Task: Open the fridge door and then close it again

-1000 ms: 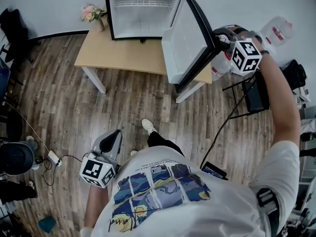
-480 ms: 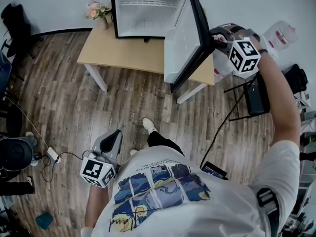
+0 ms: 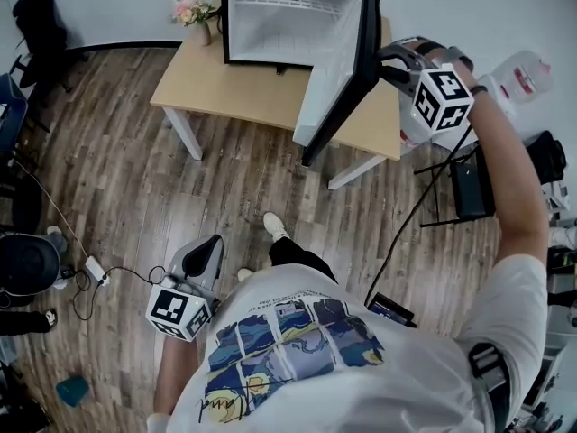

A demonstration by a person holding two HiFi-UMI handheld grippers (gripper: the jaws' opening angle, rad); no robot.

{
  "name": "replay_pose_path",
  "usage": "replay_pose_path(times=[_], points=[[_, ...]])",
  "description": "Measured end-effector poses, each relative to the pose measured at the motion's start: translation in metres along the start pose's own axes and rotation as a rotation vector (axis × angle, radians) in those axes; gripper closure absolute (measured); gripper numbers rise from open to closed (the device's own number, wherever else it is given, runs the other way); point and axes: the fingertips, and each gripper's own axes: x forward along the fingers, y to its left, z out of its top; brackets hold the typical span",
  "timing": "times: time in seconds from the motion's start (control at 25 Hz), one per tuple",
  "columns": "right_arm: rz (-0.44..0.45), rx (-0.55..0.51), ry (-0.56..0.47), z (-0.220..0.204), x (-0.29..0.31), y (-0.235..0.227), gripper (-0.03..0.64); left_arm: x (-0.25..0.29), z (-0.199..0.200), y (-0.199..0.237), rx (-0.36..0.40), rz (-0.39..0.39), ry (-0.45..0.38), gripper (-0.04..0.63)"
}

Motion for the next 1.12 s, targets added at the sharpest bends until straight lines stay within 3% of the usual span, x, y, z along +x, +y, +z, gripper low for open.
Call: replay_pose_path(times=[0.52,1.12], points=[[0.006,-0.04,-0.04,0.032,0.025,-0.035,0.566,-0.023,-0.005,0.015,-0.028,0.095,-0.016,0.588],[0.033,-0.052,-0.113,0.055,0.048,-0.069,0.574,-0.015,0.008,0.034,-0.044,0.166,-0.023,0.588]])
